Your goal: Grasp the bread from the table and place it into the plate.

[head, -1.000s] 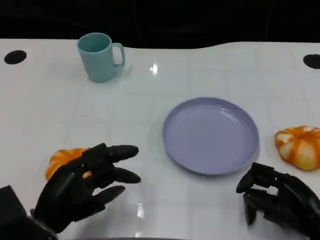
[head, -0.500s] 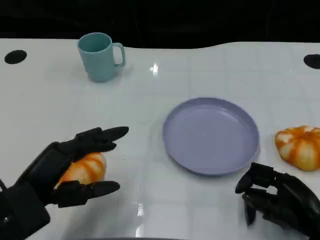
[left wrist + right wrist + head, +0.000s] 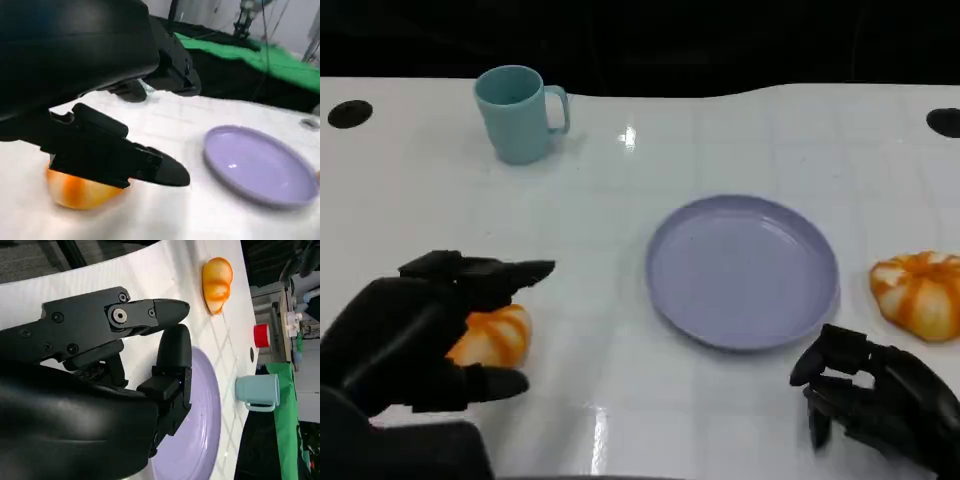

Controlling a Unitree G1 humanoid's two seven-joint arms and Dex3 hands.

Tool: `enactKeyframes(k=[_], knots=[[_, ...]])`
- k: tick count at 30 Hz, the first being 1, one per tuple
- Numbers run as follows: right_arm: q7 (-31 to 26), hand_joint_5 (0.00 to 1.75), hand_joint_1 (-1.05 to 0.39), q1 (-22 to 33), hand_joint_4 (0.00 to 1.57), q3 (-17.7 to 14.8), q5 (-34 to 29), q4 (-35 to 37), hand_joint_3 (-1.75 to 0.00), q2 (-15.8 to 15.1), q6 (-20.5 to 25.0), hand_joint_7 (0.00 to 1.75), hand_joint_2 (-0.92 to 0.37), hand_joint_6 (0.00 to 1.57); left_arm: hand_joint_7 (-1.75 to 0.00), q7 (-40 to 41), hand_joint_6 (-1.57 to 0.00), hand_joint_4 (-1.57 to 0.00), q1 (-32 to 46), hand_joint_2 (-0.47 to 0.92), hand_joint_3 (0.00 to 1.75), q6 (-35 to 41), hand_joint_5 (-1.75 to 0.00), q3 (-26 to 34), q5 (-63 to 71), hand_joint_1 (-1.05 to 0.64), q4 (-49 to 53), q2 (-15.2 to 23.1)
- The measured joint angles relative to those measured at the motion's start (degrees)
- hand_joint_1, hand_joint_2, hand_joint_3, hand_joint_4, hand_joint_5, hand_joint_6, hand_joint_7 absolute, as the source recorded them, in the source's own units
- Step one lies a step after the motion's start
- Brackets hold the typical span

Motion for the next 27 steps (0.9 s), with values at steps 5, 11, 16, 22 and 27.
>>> enactKeyframes(k=[5, 11, 16, 22, 27], knots=[[-0.3, 1.75, -0.53, 0.1, 0.66, 0.0, 0.3, -0.5, -0.26, 0.0, 0.8, 1.38, -0.92, 0.67, 0.00, -1.3, -0.31, -0.16, 0.0, 0.91, 0.04, 6.2, -0.10, -2.5, 7.4, -0.55, -4.0, 1.6], [-0.4, 1.75, -0.54, 0.3, 0.66, 0.2, 0.2, -0.6, -0.26, 0.0, 0.6, 1.39, -0.92, 0.67, 0.00, -6.4, -0.27, -0.15, -2.2, 0.84, 0.00, 13.3, -0.06, -6.7, 15.7, -0.53, -5.3, 3.5], [-0.8, 1.75, -0.53, 0.3, 0.66, 0.5, -0.2, -1.0, -0.26, -0.1, 0.6, 1.39, -0.92, 0.67, 0.00, -8.3, -0.26, -0.13, -5.2, 0.82, 0.00, 16.6, -0.04, -10.1, 19.4, -0.50, -4.3, 3.6], [-0.8, 1.75, -0.53, 0.5, 0.67, 0.5, -0.1, -1.2, -0.25, -0.1, 0.7, 1.39, -0.92, 0.67, -0.01, -8.6, -0.26, -0.13, -8.5, 0.80, 0.00, 18.2, -0.03, -13.8, 20.8, -0.47, 1.8, 3.5], [-0.7, 1.75, -0.53, 0.6, 0.66, 0.6, -0.2, -1.4, -0.26, -0.1, 0.6, 1.38, -0.92, 0.67, 0.00, -6.9, -0.26, -0.13, -10.6, 0.80, 0.00, 18.6, -0.02, -16.4, 21.4, -0.48, 6.9, 3.5]])
